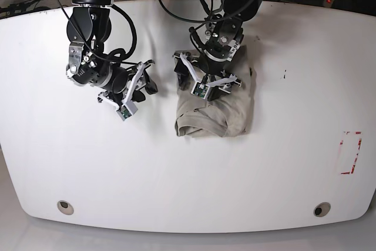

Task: Fold the T-shirt properly
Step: 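Lay the bundle down and regrasp it with the left gripper, then carry the folded shirt with the left gripper to the table corner and release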

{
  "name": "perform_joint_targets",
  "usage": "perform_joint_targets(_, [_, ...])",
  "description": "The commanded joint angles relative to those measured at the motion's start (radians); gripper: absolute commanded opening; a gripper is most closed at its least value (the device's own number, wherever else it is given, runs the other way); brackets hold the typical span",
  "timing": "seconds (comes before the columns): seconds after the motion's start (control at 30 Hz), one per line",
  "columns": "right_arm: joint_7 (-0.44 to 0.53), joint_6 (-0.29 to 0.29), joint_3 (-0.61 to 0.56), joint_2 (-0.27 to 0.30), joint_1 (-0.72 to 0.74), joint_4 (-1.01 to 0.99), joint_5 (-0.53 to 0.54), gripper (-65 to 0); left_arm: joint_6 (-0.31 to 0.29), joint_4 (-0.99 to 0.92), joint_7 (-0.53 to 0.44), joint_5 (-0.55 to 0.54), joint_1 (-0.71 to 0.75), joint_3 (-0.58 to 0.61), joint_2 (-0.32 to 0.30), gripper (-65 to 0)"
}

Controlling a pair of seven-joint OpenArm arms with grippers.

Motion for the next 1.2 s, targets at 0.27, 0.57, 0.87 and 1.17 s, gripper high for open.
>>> perform_joint_targets(0.27, [0.013,0.006,0.002,-0.002,0.033,0.025,0.019,-41.9,-0.034,-0.077,0.016,-0.004,0.043,-0.140,-0.166,-15.8])
perform_joint_targets(0.57, [0.015,0.006,0.048,-0.002,0.045,0.030,0.019,-41.9,-0.434,0.006,0.142,-0.004,0.069,-0.480,-0.347,-16.0])
perform_joint_targets(0.87, [0.020,0.006,0.051,0.000,0.037,0.030,0.010,-42.0,-0.618,-0.080,0.088,-0.009,0.060,-0.686,-0.569,-16.1])
perform_joint_targets(1.17, [0.021,0.006,0.051,0.000,0.011,0.036,0.010,-42.0,-0.621,-0.147,0.048,-0.168,0.071,-0.701,-0.753,-16.1])
